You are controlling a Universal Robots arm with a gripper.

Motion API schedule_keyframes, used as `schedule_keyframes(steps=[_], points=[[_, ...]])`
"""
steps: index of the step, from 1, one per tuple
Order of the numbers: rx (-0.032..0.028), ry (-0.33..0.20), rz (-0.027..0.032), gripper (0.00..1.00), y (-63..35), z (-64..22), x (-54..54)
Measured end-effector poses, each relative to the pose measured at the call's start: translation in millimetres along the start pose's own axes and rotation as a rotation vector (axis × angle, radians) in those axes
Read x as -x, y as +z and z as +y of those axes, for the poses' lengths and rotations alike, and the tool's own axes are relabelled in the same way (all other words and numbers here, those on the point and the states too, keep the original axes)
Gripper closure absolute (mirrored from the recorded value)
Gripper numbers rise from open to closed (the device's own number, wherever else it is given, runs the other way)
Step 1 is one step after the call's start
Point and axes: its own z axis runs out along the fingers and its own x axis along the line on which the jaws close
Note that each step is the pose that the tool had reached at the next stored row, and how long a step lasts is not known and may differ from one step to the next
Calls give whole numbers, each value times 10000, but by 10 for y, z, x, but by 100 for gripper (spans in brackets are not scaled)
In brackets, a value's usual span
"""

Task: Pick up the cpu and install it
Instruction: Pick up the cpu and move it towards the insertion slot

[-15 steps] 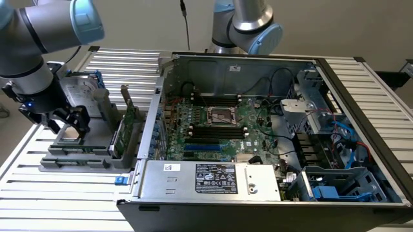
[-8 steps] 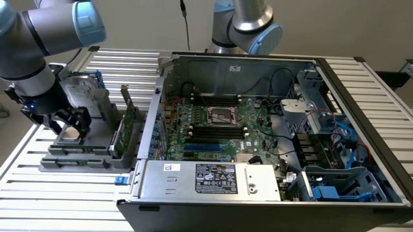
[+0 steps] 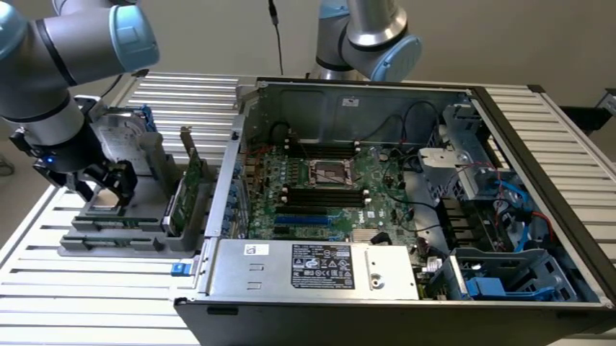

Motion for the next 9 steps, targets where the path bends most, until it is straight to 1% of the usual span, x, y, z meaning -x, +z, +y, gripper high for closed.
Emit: schedule_keyframes(steps=[9], points=[[6, 26, 4, 27, 4, 11, -1]])
